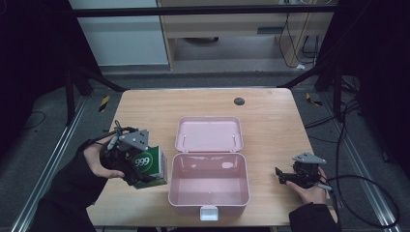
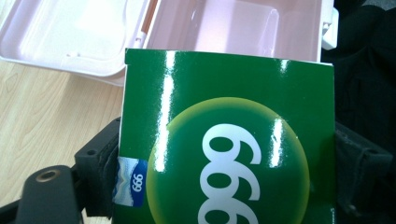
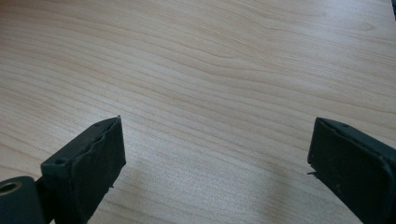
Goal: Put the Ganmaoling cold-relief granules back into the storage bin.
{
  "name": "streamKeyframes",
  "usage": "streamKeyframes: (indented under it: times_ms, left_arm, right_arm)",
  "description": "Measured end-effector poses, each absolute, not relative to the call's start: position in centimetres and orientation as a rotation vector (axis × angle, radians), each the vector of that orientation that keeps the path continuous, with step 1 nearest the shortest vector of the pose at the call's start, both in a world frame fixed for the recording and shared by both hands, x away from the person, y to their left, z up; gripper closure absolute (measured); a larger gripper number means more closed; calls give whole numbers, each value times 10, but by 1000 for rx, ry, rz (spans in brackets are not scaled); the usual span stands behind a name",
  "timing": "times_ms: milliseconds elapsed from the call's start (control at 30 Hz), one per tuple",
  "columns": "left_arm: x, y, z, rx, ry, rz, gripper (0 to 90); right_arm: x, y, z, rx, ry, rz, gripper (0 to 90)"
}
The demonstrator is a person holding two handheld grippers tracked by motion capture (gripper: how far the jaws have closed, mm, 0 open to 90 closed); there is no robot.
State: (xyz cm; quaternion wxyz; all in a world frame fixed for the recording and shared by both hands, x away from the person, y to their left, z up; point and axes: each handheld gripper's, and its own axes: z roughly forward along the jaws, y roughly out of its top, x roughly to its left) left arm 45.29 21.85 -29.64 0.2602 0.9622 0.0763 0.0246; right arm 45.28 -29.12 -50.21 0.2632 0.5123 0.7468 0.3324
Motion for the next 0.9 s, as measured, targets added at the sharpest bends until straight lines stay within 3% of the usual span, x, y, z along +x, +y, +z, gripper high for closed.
streamKeyframes:
  times_ms: [900]
  left_arm:
    - [455,177,-283,2606,107,44,142]
  right_arm:
    - [453,-291,-503,1377,2020,897,43]
